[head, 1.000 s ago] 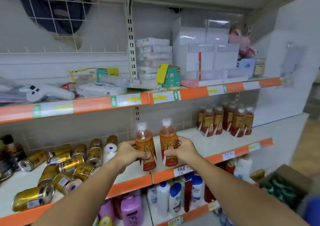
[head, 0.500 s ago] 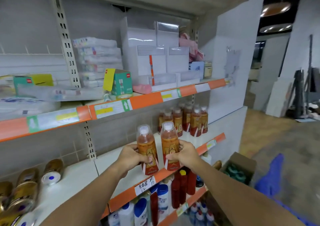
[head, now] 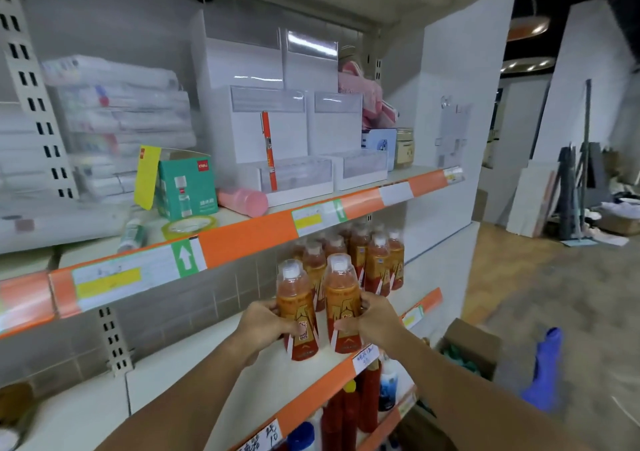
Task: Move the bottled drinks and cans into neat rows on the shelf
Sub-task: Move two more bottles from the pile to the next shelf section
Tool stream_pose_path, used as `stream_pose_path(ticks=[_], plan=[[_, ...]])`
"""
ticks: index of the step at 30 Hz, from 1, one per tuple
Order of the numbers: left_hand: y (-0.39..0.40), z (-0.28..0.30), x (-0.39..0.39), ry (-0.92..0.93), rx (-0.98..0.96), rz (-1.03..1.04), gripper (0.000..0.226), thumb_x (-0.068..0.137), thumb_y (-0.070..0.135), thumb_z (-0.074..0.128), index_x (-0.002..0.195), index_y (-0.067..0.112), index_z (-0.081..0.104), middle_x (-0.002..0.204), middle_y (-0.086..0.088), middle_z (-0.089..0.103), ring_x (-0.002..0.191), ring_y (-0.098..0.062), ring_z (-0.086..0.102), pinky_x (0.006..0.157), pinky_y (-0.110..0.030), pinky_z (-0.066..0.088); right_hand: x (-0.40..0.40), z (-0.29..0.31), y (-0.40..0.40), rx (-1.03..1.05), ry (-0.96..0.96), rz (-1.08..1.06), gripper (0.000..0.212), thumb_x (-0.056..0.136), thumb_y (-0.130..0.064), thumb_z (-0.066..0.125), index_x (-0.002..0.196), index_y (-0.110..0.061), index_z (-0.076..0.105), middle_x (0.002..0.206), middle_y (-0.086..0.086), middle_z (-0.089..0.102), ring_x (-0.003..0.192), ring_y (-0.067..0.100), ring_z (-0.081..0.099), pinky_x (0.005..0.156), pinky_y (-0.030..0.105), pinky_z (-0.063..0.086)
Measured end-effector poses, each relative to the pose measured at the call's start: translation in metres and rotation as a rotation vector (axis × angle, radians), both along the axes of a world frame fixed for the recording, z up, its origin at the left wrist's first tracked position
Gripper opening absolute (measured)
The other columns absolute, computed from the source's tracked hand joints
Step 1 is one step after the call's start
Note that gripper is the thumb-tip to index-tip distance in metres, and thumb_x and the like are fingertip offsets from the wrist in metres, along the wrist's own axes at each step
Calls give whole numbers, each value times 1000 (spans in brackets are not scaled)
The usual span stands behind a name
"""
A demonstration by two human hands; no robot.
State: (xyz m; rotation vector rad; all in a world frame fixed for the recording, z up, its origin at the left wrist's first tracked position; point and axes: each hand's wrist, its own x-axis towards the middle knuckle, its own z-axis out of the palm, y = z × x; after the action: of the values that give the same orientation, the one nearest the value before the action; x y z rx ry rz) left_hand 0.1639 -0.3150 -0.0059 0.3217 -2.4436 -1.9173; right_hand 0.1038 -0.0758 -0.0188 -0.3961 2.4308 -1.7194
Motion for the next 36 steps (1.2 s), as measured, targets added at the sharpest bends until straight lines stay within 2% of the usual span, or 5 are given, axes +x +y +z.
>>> stream_pose_path(ticks=[10, 14, 19, 25, 36], plan=[[15, -5, -47, -24, -52, -4, 46, 56, 4, 94, 98, 17, 80, 93, 3, 80, 88, -15, 77, 86, -40, 62, -54, -5, 6, 43, -17, 11, 51, 60, -22, 95, 103, -34, 71, 99, -14, 76, 96, 6, 71, 92, 38, 58], [28, -9, -62, -29, -52, 24, 48, 56, 8, 95, 100, 18, 79, 96, 3, 80, 92, -18, 76, 88, -43, 62, -77, -8, 15, 58, -16, 45, 51, 61, -19, 95, 104, -31, 71, 102, -11, 76, 99, 11, 71, 94, 39, 57], [52, -11, -79, -40, -6, 86, 51, 51, 7, 94, 99, 15, 80, 94, -1, 80, 89, -19, 77, 88, -44, 61, -108, -10, 32, 86, 5, 131, 41, 63, -21, 94, 91, -37, 69, 96, -12, 76, 87, 0, 72, 83, 27, 60], [78, -12, -97, -38, -9, 155, 52, 50, 7, 93, 100, 13, 78, 94, -2, 80, 89, -20, 77, 89, -45, 61, -142, -10, 49, 79, -27, 216, 46, 68, -15, 90, 110, -21, 72, 103, -4, 77, 98, 15, 73, 90, 42, 59], [98, -19, -114, -48, -37, 293, 43, 63, 5, 92, 102, 17, 77, 96, 3, 80, 93, -19, 76, 91, -44, 60, -182, -24, 46, 129, -67, 332, 43, 72, -25, 87, 111, -29, 69, 97, -13, 76, 94, 8, 71, 91, 39, 58]])
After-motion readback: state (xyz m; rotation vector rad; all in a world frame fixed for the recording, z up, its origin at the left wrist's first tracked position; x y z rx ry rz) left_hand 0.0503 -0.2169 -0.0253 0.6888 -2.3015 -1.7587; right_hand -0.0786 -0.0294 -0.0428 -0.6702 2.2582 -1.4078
